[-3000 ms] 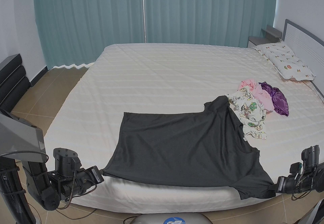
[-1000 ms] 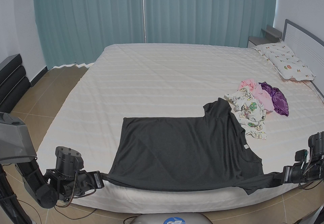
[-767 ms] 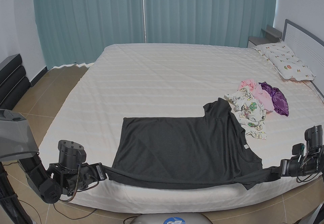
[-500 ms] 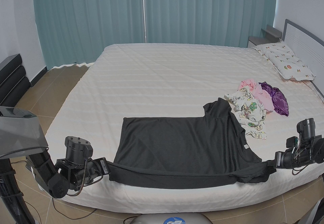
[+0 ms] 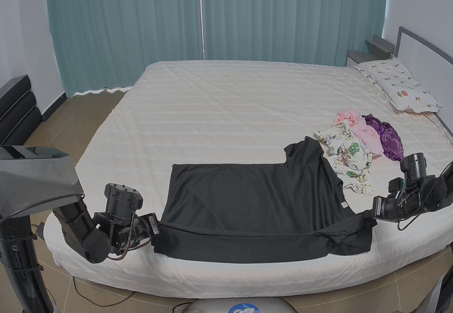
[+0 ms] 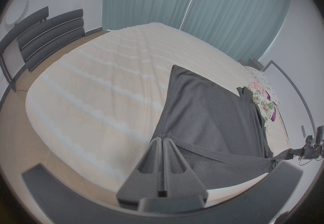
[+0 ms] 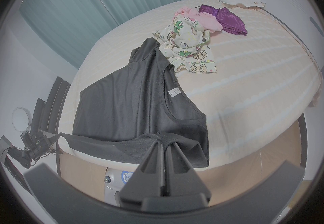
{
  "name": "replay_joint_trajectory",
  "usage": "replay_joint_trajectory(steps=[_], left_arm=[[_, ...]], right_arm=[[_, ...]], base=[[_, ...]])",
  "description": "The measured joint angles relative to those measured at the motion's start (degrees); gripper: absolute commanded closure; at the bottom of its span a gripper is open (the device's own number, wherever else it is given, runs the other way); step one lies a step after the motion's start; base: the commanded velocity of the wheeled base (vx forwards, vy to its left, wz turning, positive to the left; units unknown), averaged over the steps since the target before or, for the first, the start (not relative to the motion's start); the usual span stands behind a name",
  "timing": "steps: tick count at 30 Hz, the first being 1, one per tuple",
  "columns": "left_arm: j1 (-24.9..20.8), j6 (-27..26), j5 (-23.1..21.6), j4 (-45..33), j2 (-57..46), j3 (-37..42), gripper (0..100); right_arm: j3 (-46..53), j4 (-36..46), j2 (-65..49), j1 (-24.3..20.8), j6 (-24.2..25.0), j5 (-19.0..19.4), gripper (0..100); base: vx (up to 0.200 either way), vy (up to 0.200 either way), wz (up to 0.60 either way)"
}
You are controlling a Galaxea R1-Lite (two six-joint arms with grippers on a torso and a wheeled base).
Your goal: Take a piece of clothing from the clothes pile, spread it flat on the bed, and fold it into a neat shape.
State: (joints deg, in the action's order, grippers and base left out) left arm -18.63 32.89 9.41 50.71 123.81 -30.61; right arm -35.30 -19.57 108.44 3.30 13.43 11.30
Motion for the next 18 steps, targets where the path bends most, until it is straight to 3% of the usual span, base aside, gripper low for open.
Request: replay_joint_trajectory(steps=[18], left_arm=[[1.8, 0.3, -0.4, 0.0, 6.8, -6.8, 100]], right_arm=[[-8.6, -0.2, 8.4, -2.4, 5.0, -1.6, 100]], base=[[0.000, 0.000, 0.00]])
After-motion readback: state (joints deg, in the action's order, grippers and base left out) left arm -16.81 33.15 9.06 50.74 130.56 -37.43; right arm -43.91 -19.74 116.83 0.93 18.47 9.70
